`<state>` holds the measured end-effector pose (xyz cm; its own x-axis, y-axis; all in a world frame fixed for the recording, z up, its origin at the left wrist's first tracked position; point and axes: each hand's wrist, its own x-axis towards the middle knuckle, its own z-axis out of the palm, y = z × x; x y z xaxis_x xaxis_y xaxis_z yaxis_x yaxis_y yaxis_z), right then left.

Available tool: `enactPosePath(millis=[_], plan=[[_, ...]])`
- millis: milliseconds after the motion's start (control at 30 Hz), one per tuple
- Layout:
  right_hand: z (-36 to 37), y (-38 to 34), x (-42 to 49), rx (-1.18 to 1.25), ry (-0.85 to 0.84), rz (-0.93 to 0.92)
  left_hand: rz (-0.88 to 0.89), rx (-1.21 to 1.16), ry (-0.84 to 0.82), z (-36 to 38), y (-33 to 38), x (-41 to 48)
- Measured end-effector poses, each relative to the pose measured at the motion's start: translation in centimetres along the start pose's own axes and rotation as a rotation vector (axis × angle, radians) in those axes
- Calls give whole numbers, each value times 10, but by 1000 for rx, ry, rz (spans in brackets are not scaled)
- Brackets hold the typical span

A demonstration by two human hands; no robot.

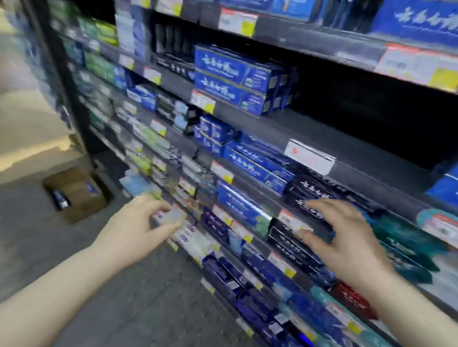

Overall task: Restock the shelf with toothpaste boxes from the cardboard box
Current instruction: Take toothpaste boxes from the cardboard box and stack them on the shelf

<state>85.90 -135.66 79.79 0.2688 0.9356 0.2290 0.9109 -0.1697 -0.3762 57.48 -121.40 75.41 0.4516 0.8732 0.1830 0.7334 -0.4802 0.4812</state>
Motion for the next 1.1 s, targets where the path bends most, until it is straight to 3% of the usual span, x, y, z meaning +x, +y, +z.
enactPosePath(millis=[267, 600, 1100], plan=[[138, -183, 63, 134, -193, -66, -266, 4, -45, -94, -203, -51], [257, -325, 151, 142, -432, -159, -502, -10, -28, -151, -366, -54], [454, -526, 417, 209, -635, -365, -817, 74, -79, -239, -601, 102]])
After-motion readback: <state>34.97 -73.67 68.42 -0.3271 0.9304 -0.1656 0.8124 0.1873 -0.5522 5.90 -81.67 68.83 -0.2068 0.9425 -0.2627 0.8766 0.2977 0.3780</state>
